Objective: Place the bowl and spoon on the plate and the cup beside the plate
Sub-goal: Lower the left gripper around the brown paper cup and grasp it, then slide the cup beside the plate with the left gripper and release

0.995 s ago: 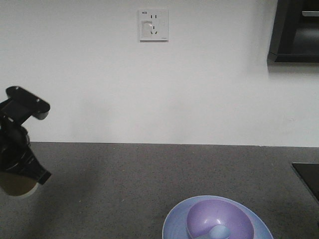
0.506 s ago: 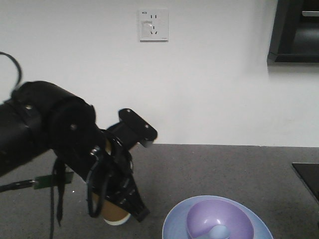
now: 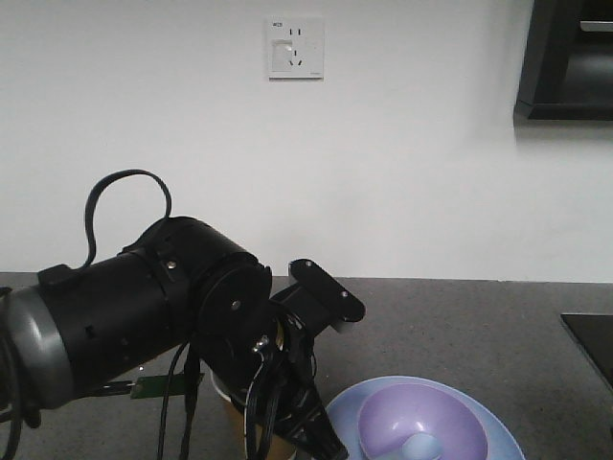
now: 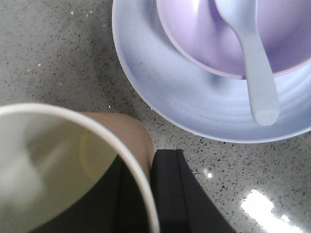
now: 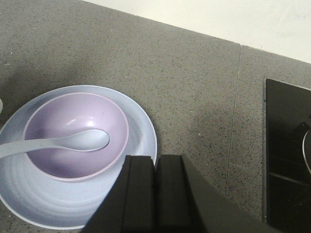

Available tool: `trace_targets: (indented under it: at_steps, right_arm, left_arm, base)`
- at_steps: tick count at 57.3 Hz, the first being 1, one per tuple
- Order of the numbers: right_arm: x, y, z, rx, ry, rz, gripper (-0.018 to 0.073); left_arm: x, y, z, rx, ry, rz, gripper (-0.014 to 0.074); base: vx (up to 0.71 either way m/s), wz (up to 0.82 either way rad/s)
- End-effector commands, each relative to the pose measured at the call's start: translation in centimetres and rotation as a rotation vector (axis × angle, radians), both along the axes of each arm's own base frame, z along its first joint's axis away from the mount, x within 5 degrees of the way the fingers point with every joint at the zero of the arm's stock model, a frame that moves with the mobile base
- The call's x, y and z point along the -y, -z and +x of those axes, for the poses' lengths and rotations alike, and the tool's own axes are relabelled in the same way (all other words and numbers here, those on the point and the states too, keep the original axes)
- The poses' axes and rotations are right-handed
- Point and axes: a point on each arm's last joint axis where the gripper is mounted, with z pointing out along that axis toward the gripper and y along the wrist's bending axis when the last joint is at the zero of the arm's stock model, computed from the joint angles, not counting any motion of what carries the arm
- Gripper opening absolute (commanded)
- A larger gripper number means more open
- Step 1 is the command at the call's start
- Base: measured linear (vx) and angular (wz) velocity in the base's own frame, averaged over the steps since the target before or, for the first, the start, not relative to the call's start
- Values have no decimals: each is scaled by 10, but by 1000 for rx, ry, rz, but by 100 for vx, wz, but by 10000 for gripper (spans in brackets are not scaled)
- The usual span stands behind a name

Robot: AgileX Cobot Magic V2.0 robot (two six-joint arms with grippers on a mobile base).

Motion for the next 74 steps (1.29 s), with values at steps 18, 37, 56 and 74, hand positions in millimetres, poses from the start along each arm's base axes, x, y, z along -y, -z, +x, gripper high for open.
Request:
trace_targets:
  at_steps: [18, 37, 56, 74]
  right_arm:
    - [1, -16, 1, 109, 5, 8, -8]
    - [1, -16, 1, 109, 5, 8, -8]
    - [1, -16, 1, 109, 5, 8, -8]
    - [1, -16, 1, 109, 5, 8, -8]
  left_arm:
    - [7, -6, 3, 32, -15, -44, -3]
    - [7, -5, 4, 25, -46, -54, 90]
    - [6, -6, 3, 23, -47, -45, 387]
    - [1, -24, 5, 65, -53, -10, 465]
  base:
    - [0, 0]
    - [0, 0]
    - [0, 0]
    - [0, 0]
